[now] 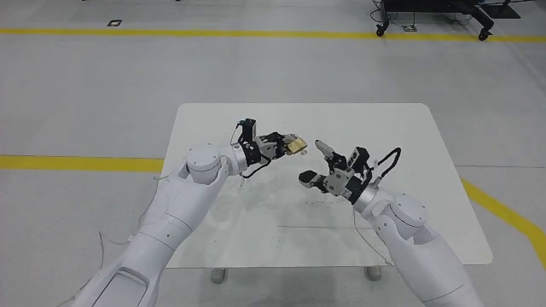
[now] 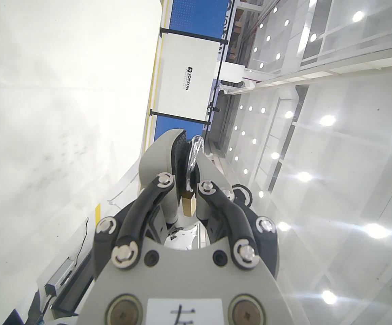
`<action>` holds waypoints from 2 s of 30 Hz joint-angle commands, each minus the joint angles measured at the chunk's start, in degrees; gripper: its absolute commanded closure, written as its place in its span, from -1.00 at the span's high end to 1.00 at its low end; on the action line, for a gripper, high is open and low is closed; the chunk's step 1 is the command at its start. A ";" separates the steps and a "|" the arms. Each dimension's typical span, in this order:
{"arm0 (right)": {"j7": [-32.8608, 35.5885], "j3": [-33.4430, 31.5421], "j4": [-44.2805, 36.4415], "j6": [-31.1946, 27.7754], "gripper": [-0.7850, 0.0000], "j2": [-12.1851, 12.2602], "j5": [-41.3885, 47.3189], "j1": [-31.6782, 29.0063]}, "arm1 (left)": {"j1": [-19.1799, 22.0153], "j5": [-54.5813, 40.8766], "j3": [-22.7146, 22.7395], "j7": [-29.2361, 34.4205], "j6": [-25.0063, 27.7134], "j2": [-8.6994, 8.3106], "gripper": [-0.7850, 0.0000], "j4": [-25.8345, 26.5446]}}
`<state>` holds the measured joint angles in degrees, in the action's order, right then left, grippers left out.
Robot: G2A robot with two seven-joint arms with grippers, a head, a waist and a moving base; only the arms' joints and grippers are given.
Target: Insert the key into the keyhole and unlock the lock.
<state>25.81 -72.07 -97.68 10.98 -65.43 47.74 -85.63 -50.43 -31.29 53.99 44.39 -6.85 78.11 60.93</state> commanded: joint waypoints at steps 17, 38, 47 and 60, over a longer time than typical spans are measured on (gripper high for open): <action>-0.14 1.59 3.02 -1.39 -0.91 -0.98 1.87 2.13 | -0.44 0.94 0.74 1.07 1.34 0.05 -1.00 0.58; -1.72 2.52 4.35 -0.96 -1.00 -1.95 4.79 2.80 | -0.84 2.61 0.73 0.31 1.86 0.31 -1.00 1.27; 1.67 0.74 6.59 2.29 -1.00 -2.26 13.63 2.90 | -1.28 4.21 1.09 -0.23 5.12 0.29 -1.00 2.19; 8.11 -0.90 11.57 10.30 -1.00 -2.34 22.27 4.86 | -6.06 19.29 2.07 -11.70 13.57 -0.77 -1.00 10.86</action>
<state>33.64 -73.07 -86.14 21.15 -67.74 69.73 -80.69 -56.16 -12.74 56.00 33.28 6.63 77.38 71.29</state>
